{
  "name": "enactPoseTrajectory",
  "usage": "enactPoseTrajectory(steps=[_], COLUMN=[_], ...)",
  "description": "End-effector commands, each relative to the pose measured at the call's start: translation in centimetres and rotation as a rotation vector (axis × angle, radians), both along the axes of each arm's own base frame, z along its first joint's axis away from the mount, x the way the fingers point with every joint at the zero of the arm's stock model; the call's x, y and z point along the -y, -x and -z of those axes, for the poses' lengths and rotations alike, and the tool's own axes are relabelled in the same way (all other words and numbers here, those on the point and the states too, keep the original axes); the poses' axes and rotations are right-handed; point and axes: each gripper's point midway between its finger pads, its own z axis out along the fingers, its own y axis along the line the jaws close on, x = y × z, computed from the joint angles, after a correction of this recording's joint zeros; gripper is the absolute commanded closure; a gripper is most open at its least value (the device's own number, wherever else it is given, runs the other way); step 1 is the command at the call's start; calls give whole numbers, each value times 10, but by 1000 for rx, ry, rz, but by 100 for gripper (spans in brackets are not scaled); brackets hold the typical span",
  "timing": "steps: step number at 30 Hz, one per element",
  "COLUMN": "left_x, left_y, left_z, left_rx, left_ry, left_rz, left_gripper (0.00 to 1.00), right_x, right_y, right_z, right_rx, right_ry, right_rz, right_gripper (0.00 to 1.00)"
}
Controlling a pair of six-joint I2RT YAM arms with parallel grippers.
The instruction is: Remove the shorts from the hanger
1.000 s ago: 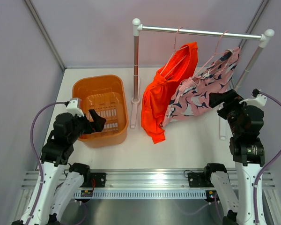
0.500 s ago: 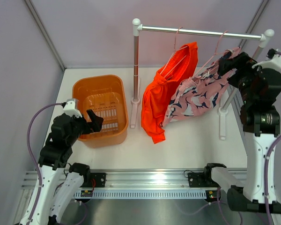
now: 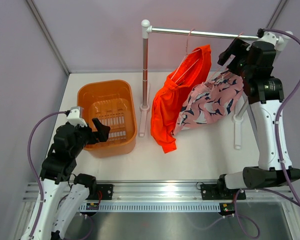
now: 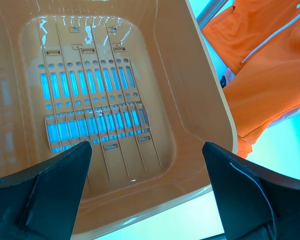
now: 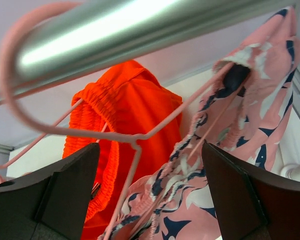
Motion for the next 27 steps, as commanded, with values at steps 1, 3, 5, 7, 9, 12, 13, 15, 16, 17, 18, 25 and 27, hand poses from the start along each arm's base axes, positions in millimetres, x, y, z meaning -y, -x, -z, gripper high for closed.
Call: enactPoseTrajectory(steps=[1, 3, 5, 7, 9, 12, 13, 15, 16, 17, 18, 25, 27], left_x=[-2, -2, -2, -2, -2, -1, -1, -1, -1, -1, -1, -1, -1], left_y=[-2, -2, -1, -1, -2, -2, -2, -2, -2, -2, -2, -2, -2], left_z=[-13, -13, -13, -12, -13, -12, -12, -12, -12, -12, -11, -11, -11], left_rx=[60, 59, 61, 58, 60, 58, 58, 58, 57, 57, 55, 55, 55], left_ry=[-8, -9, -11, -11, -13, -11, -11, -11, -12, -12, -12, -13, -13], left_rz=[-3, -1, -2, -2, -2, -1, 1, 1, 1, -1, -1, 1, 1], left_gripper=[1, 1, 1, 1, 1, 1, 1, 1, 1, 1, 1, 1, 1], right_x=[2, -4, -6, 1, 1, 4, 4, 4, 5, 7, 11, 19, 18], right_y=[5, 3, -2, -4, -5, -9, -11, -16, -17, -18, -18, -22, -25], right_z=[-29, -31, -26, -21, -20, -19, -18, -14, -12, -13, -13, -14, -15], right_rx=[54, 53, 35, 18, 16, 17, 12, 3, -1, 5, 6, 46, 56], right_ry=[97, 124, 144, 174, 205, 232, 235, 241, 247, 250, 259, 288, 298], right_rz=[69, 74, 99, 156, 190, 228, 232, 240, 257, 271, 297, 363, 357], right_gripper=[8, 8, 8, 9, 9, 10, 11, 12, 14, 16, 17, 30, 35])
